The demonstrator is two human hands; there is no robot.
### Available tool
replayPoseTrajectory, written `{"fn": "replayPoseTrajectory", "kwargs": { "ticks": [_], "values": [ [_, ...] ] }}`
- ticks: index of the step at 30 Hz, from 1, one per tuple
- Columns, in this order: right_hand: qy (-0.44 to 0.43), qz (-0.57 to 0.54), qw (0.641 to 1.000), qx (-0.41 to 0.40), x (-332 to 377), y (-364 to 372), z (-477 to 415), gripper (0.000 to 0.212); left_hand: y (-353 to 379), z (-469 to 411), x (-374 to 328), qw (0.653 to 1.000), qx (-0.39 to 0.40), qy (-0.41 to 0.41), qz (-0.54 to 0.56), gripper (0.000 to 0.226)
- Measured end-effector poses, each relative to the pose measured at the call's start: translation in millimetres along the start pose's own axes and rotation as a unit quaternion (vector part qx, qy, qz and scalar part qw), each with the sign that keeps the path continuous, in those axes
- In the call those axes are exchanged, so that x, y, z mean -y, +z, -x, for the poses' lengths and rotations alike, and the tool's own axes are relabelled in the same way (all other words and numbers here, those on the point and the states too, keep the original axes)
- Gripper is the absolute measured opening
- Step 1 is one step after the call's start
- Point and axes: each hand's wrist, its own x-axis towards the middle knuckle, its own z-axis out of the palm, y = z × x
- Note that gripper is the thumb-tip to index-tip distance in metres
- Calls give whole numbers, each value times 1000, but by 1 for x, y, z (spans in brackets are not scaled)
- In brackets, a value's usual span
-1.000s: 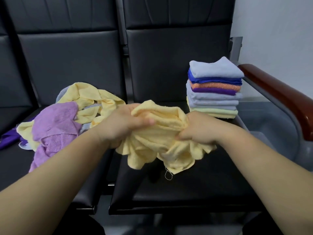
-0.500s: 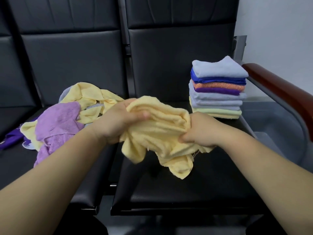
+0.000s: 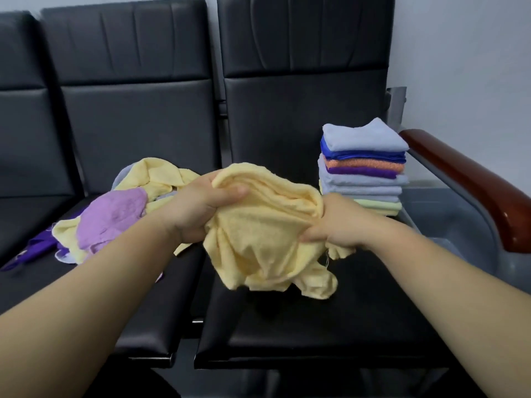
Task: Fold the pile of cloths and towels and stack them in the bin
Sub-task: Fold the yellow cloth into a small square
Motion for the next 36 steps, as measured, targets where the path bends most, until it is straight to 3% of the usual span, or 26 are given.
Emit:
{"fn": "replayPoseTrajectory", "kwargs": {
  "ticks": [2,4,5,7,9,11,14,16,17,19,22,27,30,33,36],
  "values": [
    [6,32,998,-53,12,-18,-2,26,5,4,-16,974,17,-13,-224,33],
    [6,-19,997,-75,25,-39,0,30,4,4,-35,883,1,-38,-467,25],
    [1,-71,995,-77,30,-46,0,29,3,4,-44,862,-15,-47,-504,20],
    [-13,-205,977,-61,40,-56,2,23,0,5,-62,902,-32,-32,-430,9],
    [-20,-309,950,-38,46,-66,6,24,-2,6,-77,956,-48,0,-289,15],
    [-36,-309,950,12,48,-76,9,39,-2,6,-92,981,-67,25,-182,24],
    [-34,-112,992,44,55,-93,16,54,-1,3,-107,983,-70,60,-159,32],
    [-26,58,998,1,63,-102,19,38,-1,5,-116,976,-45,54,-208,40],
    [-19,90,995,-34,64,-107,18,30,2,7,-119,965,-26,42,-257,39],
    [-16,55,995,-76,65,-115,17,24,7,10,-125,908,-9,10,-420,31],
    [-17,-31,999,-37,64,-117,13,24,6,4,-131,807,-34,-36,-589,23],
    [9,142,990,-23,60,-113,-8,18,-4,-17,-131,723,-101,-23,-683,14],
    [-24,220,969,-113,59,-113,-38,6,-7,-31,-126,668,-165,11,-726,11],
    [-38,241,939,-240,64,-120,-59,15,-7,-42,-125,620,-255,59,-739,10],
    [-62,254,906,-333,69,-132,-68,17,-9,-48,-128,564,-297,106,-763,8]
  ]
}}
